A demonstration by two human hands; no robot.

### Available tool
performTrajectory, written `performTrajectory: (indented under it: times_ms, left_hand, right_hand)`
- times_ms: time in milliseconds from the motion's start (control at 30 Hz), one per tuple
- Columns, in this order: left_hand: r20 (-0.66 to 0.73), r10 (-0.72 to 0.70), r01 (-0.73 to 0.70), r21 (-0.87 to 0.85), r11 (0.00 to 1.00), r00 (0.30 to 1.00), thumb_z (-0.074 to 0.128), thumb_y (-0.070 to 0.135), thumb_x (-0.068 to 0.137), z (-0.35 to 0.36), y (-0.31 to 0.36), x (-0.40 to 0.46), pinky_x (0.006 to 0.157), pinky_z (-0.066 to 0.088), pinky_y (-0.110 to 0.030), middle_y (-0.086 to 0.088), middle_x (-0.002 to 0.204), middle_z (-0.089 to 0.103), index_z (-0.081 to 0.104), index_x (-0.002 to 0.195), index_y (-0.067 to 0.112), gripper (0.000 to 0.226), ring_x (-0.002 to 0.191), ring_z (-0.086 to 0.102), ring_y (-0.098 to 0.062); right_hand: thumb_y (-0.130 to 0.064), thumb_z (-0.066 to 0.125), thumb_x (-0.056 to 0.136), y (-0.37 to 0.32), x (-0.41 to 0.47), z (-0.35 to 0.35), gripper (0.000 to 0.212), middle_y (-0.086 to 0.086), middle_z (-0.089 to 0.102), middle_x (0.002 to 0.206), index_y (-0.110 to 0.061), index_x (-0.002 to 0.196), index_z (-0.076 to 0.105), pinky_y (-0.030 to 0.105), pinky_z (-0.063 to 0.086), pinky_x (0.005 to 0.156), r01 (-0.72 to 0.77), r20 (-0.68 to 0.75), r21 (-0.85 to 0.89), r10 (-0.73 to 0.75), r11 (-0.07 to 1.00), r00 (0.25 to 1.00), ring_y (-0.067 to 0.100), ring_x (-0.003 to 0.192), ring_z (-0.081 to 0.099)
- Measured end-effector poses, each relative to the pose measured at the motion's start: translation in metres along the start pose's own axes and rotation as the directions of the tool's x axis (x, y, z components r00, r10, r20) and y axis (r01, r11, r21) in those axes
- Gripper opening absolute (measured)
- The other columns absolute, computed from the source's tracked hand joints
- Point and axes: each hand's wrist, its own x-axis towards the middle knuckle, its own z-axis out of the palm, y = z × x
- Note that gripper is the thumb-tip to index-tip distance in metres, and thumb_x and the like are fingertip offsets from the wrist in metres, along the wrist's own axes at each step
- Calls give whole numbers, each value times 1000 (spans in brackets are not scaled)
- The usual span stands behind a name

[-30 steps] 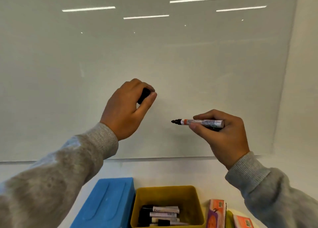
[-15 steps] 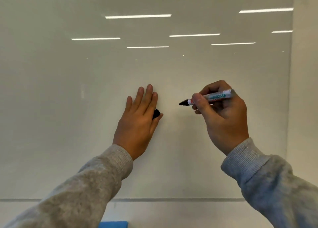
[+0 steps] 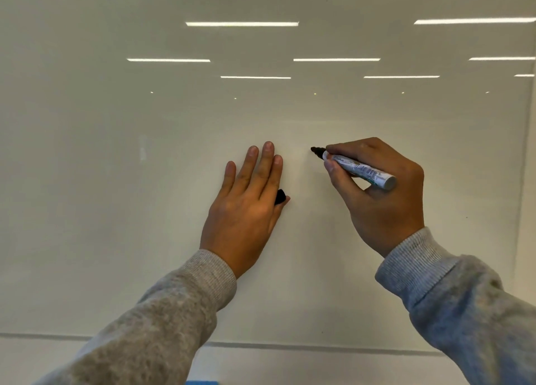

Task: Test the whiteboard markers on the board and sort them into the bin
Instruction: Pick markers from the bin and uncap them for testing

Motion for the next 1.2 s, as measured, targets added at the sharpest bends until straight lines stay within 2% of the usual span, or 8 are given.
performTrajectory:
  times_ms: [133, 267, 400, 600, 767, 900, 1067, 1200]
  left_hand:
    - [-15, 6, -6, -10, 1000, 1000, 40, 36, 106, 1, 0, -1, 117, 32, -54, -14, 164, 17, 25, 155, 5, 61, 151, 18, -32]
    - [-25, 4, -4, -11, 1000, 1000, 33, 37, 107, 2, 2, -2, 117, 31, -54, -14, 164, 16, 24, 156, 5, 59, 151, 17, -32]
    - [-22, 6, -6, -23, 1000, 1000, 42, 36, 104, 1, 2, -4, 117, 32, -54, -14, 164, 17, 24, 155, 5, 62, 151, 16, -32]
    - [-14, 10, -10, -22, 1000, 1000, 40, 35, 105, 2, 3, -6, 118, 30, -54, -14, 164, 15, 24, 156, 5, 61, 152, 14, -31]
    - [-2, 14, -14, -30, 999, 1000, 42, 34, 104, 2, 1, -8, 118, 30, -54, -14, 165, 14, 23, 156, 4, 63, 152, 13, -32]
    - [4, 9, -9, -27, 1000, 1000, 41, 34, 105, 2, 2, -9, 118, 28, -55, -15, 165, 13, 23, 156, 4, 62, 152, 12, -32]
    - [11, 20, -20, -25, 999, 1000, 39, 35, 105, 4, 1, -11, 119, 27, -55, -15, 165, 12, 21, 156, 4, 63, 153, 11, -33]
    - [-1, 25, -25, -22, 999, 1000, 42, 34, 105, 4, 0, -13, 120, 25, -54, -14, 165, 12, 21, 156, 5, 62, 153, 10, -32]
  right_hand:
    - [-19, 74, 92, 1, -4, -6, 18, 0, 74, 102, -10, 107, 77, 14, 55, 78, 68, 67, -33, -65, 997, 996, 10, 89, 70]
    - [-18, 74, 93, 5, -4, -12, 17, 2, 74, 101, -8, 106, 76, 19, 56, 77, 88, -6, -80, -88, 993, 996, 10, 87, 69]
    - [-14, 75, 91, 2, -15, -9, 16, 3, 73, 98, -7, 105, 76, 16, 55, 75, 174, 154, -76, -161, 982, 975, 11, 83, 68]
    - [-15, 72, 94, 8, -7, -19, 15, 4, 72, 98, -5, 104, 76, 12, 49, 77, 149, -35, -177, -157, 973, 987, 8, 83, 64]
    - [-12, 75, 90, 4, -33, -11, 16, 7, 72, 97, -3, 104, 76, 19, 55, 74, 242, 218, -75, -221, 967, 951, 15, 81, 67]
    - [-11, 73, 92, 8, -14, -21, 12, 6, 72, 95, -3, 100, 77, 17, 52, 73, 183, 22, -137, -182, 973, 983, 12, 80, 66]
    - [-11, 73, 91, 4, -36, -14, 14, 7, 71, 97, -4, 103, 76, 20, 53, 74, 273, 275, -80, -241, 959, 930, 16, 80, 67]
    - [-14, 73, 93, 13, -15, -32, 11, 3, 72, 96, -6, 100, 77, 21, 55, 74, 127, -14, -142, -130, 982, 991, 13, 80, 68]
